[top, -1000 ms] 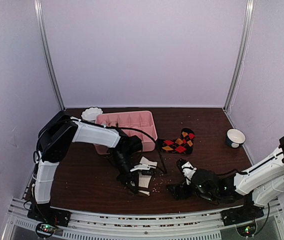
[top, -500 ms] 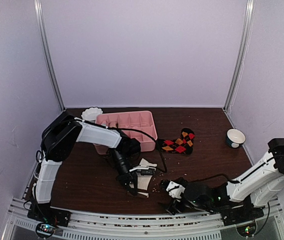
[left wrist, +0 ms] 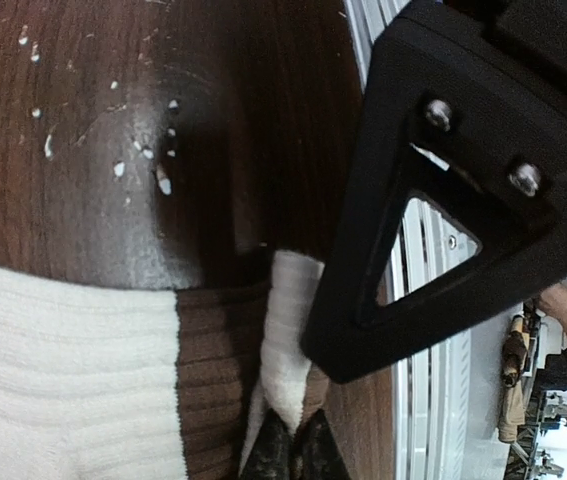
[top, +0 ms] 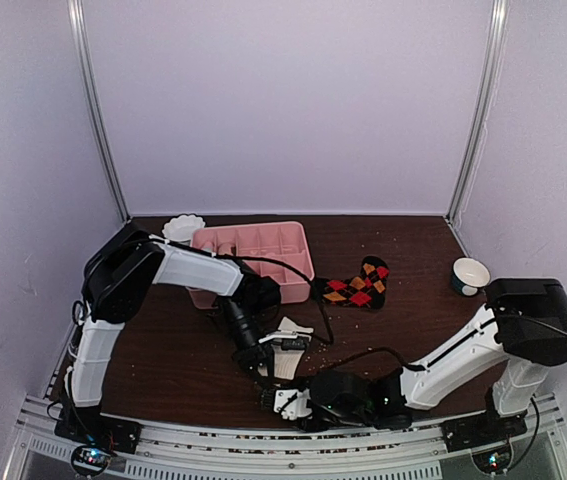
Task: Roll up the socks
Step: Roll the sock.
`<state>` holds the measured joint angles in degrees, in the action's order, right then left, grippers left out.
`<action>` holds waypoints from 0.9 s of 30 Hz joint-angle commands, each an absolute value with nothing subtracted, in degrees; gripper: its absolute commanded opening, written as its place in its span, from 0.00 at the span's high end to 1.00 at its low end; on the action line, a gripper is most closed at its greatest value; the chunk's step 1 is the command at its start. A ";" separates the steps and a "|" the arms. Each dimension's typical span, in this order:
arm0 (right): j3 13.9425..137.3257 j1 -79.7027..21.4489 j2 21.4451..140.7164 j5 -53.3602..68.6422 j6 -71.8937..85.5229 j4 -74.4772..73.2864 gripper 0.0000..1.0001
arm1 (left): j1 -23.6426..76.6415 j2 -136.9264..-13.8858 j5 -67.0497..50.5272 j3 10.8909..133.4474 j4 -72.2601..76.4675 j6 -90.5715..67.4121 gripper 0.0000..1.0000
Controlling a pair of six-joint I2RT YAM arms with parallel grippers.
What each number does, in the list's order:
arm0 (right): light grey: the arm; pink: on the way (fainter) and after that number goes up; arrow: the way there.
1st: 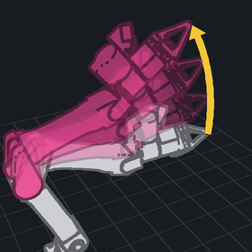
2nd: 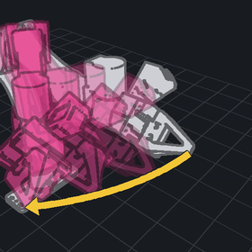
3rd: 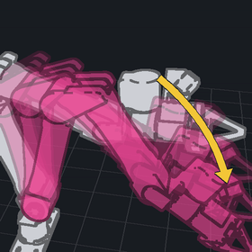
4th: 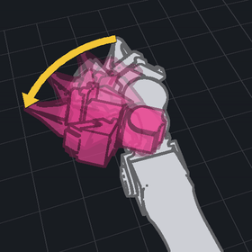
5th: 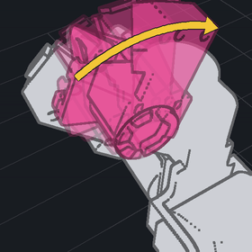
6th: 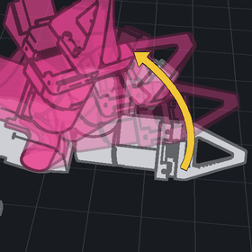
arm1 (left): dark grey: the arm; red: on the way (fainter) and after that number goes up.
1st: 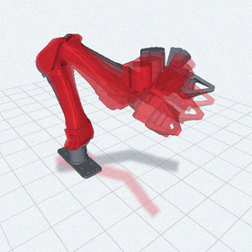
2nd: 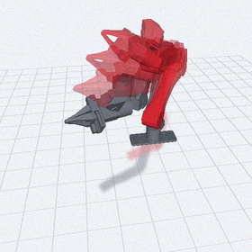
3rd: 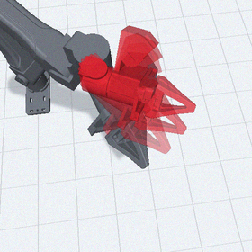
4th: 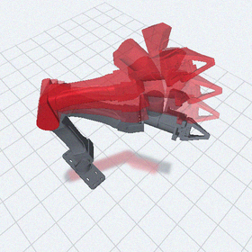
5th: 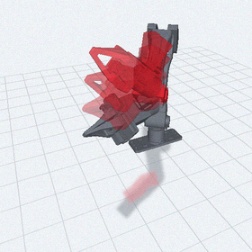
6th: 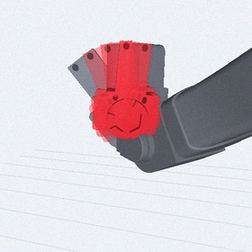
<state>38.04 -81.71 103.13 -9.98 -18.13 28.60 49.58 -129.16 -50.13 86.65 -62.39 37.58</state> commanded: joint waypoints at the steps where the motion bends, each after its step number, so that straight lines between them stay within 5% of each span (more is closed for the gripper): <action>1: 40.17 -79.38 106.08 -7.50 -19.53 25.86 0.58 | 48.98 -131.54 -46.54 87.04 -63.16 38.13 1.00; 8: 41.73 -76.79 108.46 -4.25 -18.59 23.71 0.77 | 48.96 -131.79 -46.56 87.68 -64.37 39.02 1.00; 14: 40.15 -74.72 109.35 1.90 -14.22 22.23 0.99 | 48.53 -129.44 -45.82 86.77 -64.15 40.26 0.74; 18: 40.62 -72.39 110.61 9.28 -8.82 19.24 1.00 | 47.53 -121.49 -43.19 81.35 -56.37 39.17 0.51; 27: 44.59 -68.00 114.41 20.96 1.98 11.18 1.00 | 47.37 -103.12 -36.78 65.15 -39.06 39.82 0.47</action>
